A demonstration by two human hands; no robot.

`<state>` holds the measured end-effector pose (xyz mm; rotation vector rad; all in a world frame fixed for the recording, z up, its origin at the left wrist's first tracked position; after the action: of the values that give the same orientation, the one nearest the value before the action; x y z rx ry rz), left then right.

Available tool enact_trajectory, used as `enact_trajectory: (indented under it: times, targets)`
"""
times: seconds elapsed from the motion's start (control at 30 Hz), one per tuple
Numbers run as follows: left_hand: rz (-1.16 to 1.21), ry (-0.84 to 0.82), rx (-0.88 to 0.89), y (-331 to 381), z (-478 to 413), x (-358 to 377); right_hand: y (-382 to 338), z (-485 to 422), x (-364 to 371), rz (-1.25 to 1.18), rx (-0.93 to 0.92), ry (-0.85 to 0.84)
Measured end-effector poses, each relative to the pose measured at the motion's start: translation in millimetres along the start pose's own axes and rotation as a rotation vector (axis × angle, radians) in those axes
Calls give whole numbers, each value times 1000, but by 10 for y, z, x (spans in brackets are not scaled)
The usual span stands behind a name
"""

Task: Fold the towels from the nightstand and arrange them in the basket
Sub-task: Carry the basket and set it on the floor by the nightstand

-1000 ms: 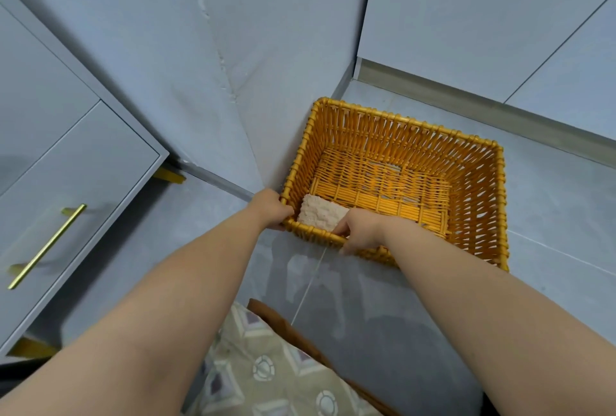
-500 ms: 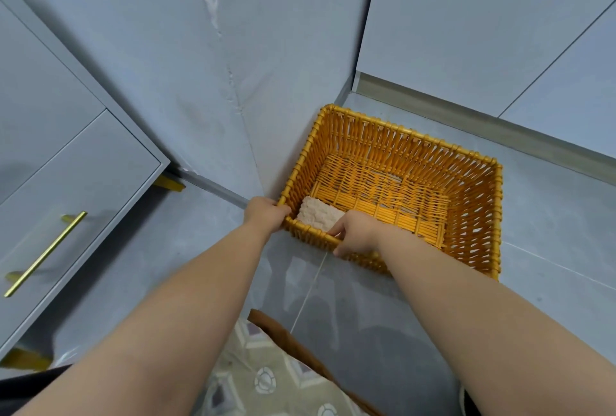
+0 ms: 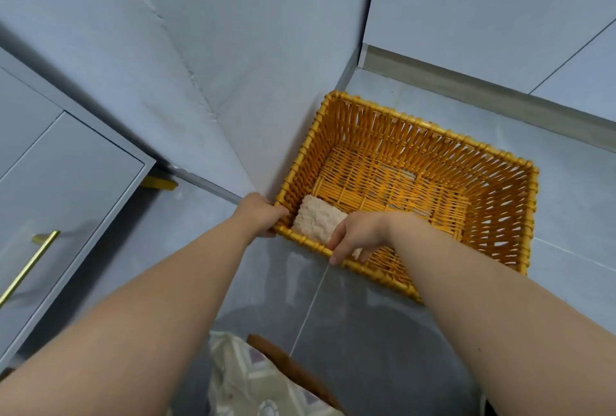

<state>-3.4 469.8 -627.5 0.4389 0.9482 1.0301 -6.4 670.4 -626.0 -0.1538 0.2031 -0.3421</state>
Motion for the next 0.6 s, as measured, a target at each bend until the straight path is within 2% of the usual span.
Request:
enact_trajectory:
  times: [0.17, 0.23, 0.33, 0.53, 0.6]
  targets:
    - [131, 52, -88, -56, 17, 78, -50, 43, 3, -11, 0, 6]
    - [199, 57, -148, -72, 82, 117, -99, 113, 28, 110, -1, 77]
    - [150, 45, -191, -6, 168, 119, -215, 220, 69, 342, -1, 193]
    - [60, -162, -203, 321, 337, -193, -492, 596, 64, 531, 50, 252]
    - [21, -251, -180, 393, 356, -387, -585, 680, -23, 509, 67, 295]
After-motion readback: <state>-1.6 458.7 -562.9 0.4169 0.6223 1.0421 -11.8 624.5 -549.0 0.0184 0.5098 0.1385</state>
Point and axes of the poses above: each hand's wrist, its own z-axis away from the middle knuckle, its own x-axis out of the palm, y = z × x, the point moved 3 cm from there along -z, towards the middle knuckle, and after that the axes turned 15 degrees about x, right-handed, at the moved point
